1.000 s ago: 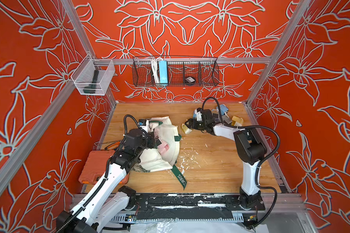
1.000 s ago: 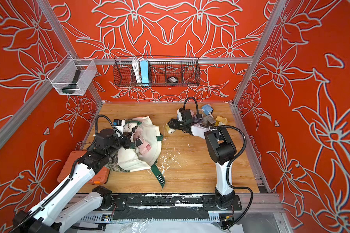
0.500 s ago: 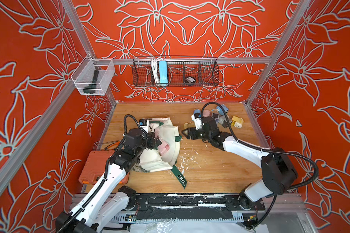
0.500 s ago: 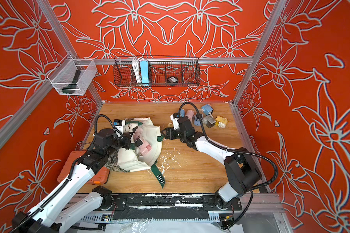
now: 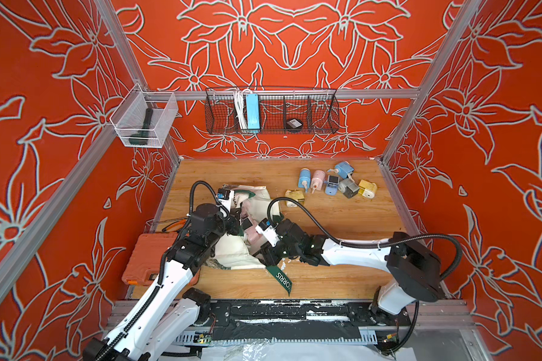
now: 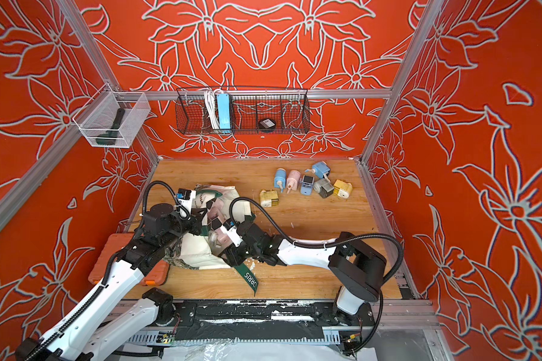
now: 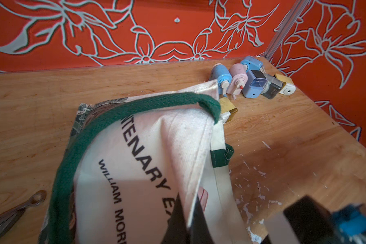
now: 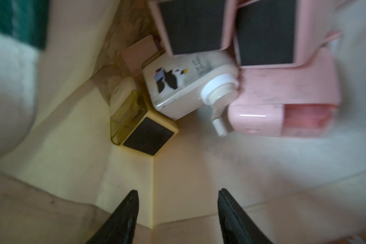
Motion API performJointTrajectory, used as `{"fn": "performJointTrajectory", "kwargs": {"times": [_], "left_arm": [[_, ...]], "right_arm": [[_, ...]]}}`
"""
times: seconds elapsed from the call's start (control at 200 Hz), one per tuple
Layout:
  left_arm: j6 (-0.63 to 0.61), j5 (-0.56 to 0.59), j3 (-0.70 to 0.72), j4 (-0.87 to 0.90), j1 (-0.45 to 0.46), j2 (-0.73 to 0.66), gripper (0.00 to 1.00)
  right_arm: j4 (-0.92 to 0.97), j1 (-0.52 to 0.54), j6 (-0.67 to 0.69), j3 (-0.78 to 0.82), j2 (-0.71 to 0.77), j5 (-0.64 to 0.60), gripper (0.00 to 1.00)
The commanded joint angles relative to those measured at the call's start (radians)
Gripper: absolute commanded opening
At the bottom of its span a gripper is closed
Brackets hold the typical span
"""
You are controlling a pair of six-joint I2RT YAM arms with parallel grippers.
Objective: Take out the pencil sharpeners from the tote bags
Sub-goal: Pick up the pencil sharpener from the canvas bag.
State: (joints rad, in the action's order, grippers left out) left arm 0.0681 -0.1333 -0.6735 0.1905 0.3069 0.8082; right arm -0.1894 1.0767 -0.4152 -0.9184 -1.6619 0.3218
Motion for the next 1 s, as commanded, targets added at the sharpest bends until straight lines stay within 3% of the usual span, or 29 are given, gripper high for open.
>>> {"fn": "performJointTrajectory", "kwargs": {"times": [0.0,0.135,0.2,0.365,0.52,0.751,0.996], "left_arm": [[-0.057,-0.099,0.006,-0.095,0.003,-0.002,0.0],[-0.111,-0.123,0.003,-0.106,0.003,0.017,0.0],[-0.12,-0.116,0.006,-0.1,0.003,0.01,0.0],[-0.124,-0.088,0.035,-0.108,0.002,-0.043,0.0],[-0.103,-0.082,0.036,-0.084,0.003,-0.096,0.0],[-0.059,0.0,0.059,-0.048,0.003,-0.172,0.0],[-0.05,0.015,0.078,-0.057,0.003,-0.21,0.0]], "right_arm": [[-0.035,0.042,0.071,-0.06,-0.038,0.014,0.63],[-0.029,0.057,0.156,-0.057,-0.006,-0.024,0.73],[-0.018,0.051,0.205,-0.034,0.041,-0.126,0.79],[-0.036,-0.049,0.243,0.005,0.091,-0.236,0.85],[-0.085,-0.138,0.223,-0.009,0.058,-0.231,0.88],[-0.16,-0.143,0.32,-0.074,-0.049,-0.22,0.95],[-0.205,-0.142,0.348,-0.159,-0.175,-0.167,0.99]]}}
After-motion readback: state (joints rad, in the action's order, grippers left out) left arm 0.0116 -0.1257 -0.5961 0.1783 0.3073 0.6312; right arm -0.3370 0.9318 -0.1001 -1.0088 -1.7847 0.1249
